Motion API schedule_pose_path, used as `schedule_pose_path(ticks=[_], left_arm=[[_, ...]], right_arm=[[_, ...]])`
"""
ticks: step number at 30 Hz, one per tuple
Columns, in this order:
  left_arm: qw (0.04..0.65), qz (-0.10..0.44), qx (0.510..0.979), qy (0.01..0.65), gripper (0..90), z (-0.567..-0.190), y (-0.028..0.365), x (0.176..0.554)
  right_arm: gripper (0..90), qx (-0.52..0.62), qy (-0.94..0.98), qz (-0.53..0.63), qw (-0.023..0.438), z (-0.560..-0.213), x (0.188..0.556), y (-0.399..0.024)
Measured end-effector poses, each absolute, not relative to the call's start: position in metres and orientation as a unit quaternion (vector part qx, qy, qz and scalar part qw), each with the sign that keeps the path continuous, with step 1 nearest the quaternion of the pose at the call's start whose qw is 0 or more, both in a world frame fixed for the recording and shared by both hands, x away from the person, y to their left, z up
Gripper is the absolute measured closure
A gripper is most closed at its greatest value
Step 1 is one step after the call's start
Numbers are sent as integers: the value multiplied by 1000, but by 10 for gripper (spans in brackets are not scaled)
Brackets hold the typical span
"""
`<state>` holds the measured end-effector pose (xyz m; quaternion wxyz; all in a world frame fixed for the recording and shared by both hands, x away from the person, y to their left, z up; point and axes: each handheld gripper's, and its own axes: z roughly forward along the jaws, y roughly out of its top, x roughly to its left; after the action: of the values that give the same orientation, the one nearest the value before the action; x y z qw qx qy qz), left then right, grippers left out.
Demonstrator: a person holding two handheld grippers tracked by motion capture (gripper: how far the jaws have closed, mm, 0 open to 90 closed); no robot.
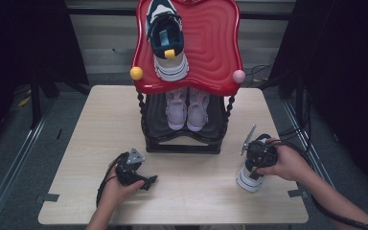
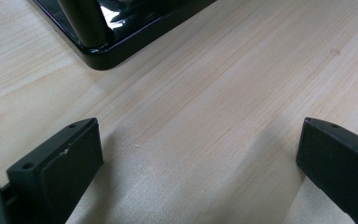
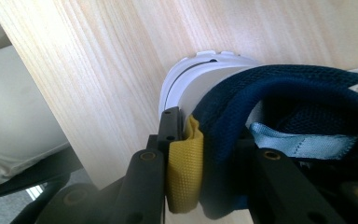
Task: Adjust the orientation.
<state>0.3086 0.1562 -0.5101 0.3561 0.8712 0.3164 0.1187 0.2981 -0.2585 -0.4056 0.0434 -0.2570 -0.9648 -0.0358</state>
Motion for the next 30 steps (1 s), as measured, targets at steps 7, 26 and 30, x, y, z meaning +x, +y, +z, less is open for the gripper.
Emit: schedule_pose_path(ticks=[7, 26, 30], left_arm=[[360, 119, 868, 320, 0, -511, 156, 308], [359, 117, 870, 319, 0, -510, 156, 308], [354, 117, 872, 315, 0, -510, 156, 309]], right_arm=[[735, -221, -974, -33, 34, -388, 296, -258], [734, -175, -984, -11, 13, -284, 293, -245], [734, -166, -986, 1, 6, -261, 294, -240]])
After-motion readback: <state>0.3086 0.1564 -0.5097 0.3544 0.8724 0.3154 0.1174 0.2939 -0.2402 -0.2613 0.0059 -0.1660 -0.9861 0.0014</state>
